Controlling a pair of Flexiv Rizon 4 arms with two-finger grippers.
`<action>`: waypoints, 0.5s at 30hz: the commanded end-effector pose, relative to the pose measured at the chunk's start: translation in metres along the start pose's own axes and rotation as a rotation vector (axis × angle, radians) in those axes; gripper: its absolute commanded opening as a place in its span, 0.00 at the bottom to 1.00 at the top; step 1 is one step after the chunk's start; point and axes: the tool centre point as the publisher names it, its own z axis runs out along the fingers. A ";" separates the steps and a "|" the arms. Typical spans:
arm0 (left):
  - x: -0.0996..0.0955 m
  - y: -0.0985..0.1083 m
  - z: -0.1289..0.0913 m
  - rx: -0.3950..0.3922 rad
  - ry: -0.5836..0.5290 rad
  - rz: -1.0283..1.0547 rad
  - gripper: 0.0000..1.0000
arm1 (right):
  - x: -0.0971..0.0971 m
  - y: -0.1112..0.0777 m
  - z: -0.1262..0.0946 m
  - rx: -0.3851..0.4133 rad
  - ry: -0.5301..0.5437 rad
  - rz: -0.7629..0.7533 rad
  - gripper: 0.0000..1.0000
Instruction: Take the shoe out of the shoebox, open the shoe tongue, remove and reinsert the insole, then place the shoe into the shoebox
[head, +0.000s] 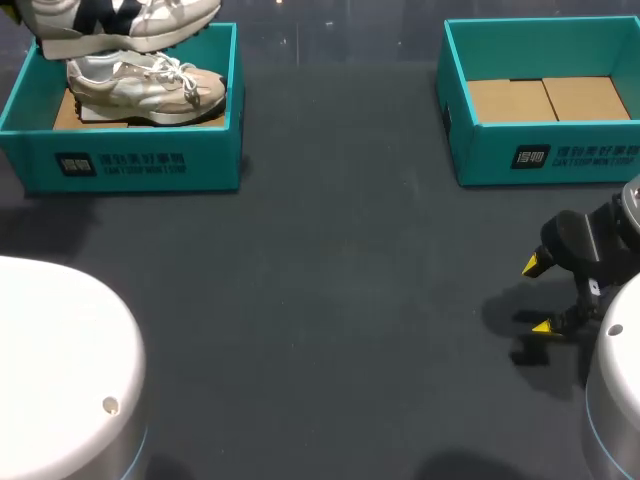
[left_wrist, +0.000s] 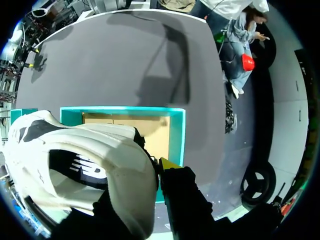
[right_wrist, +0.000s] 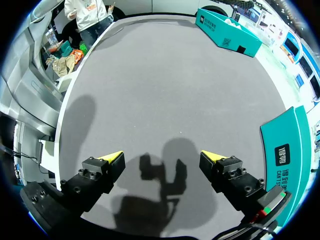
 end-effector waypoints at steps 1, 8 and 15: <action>-0.021 -0.038 -0.010 -0.037 0.018 0.006 0.00 | 0.002 0.000 -0.001 0.002 -0.003 0.000 1.00; -0.065 -0.083 -0.009 -0.044 0.026 0.016 0.00 | 0.002 0.000 -0.001 0.002 -0.003 0.000 1.00; -0.110 -0.130 0.002 -0.044 0.047 0.019 0.00 | 0.002 0.000 -0.001 0.002 -0.003 0.000 1.00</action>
